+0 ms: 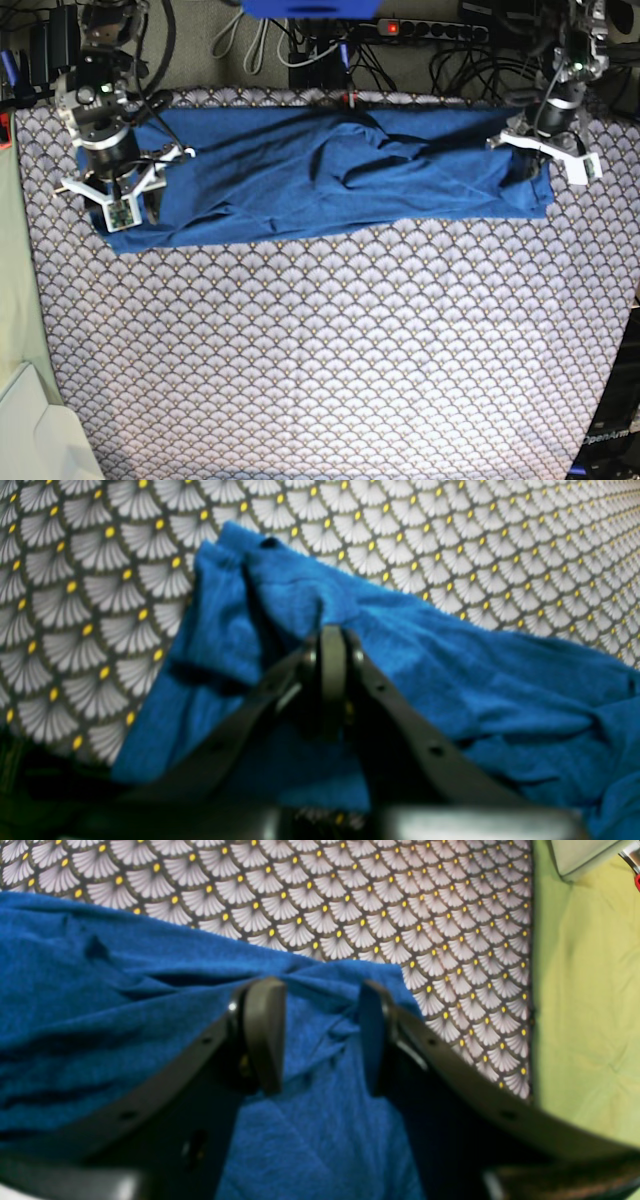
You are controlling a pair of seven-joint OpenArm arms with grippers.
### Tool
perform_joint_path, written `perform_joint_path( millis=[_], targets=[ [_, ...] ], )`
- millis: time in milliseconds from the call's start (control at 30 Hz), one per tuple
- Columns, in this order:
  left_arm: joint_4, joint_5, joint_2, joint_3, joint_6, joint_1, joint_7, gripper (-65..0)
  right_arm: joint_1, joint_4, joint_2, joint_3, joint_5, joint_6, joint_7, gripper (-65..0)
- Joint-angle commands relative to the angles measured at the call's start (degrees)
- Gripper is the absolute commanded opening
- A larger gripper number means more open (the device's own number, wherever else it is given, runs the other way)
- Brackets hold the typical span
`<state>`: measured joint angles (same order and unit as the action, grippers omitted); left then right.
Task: Fold the T-shirt properly
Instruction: 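Hold the shirt's side edges with both grippers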
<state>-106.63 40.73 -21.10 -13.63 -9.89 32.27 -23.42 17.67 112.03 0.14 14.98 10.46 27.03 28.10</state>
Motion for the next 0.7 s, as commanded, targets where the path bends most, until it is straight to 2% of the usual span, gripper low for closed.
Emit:
perform_joint_path(
  millis=[0, 233, 667],
  targets=[
    [-1.1, 0.4, -0.7, -1.4, 0.0, 0.7, 1.1, -64.5, -0.3, 1.0, 0.3, 0.1, -0.4, -0.3, -1.3, -39.5],
    [-0.7, 0.5, -0.5, -4.7, 0.0, 2.3, 0.9, -64.5, -0.3, 0.9, 0.2, 0.1, -0.4, -0.3, -1.4, -39.5],
    [-0.3, 0.4, -0.4, -4.6, 0.0, 2.3, 0.8, -64.1, -0.4, 0.8, 0.3, 0.1, -0.4, -0.2, -1.4, -39.5]
  ],
)
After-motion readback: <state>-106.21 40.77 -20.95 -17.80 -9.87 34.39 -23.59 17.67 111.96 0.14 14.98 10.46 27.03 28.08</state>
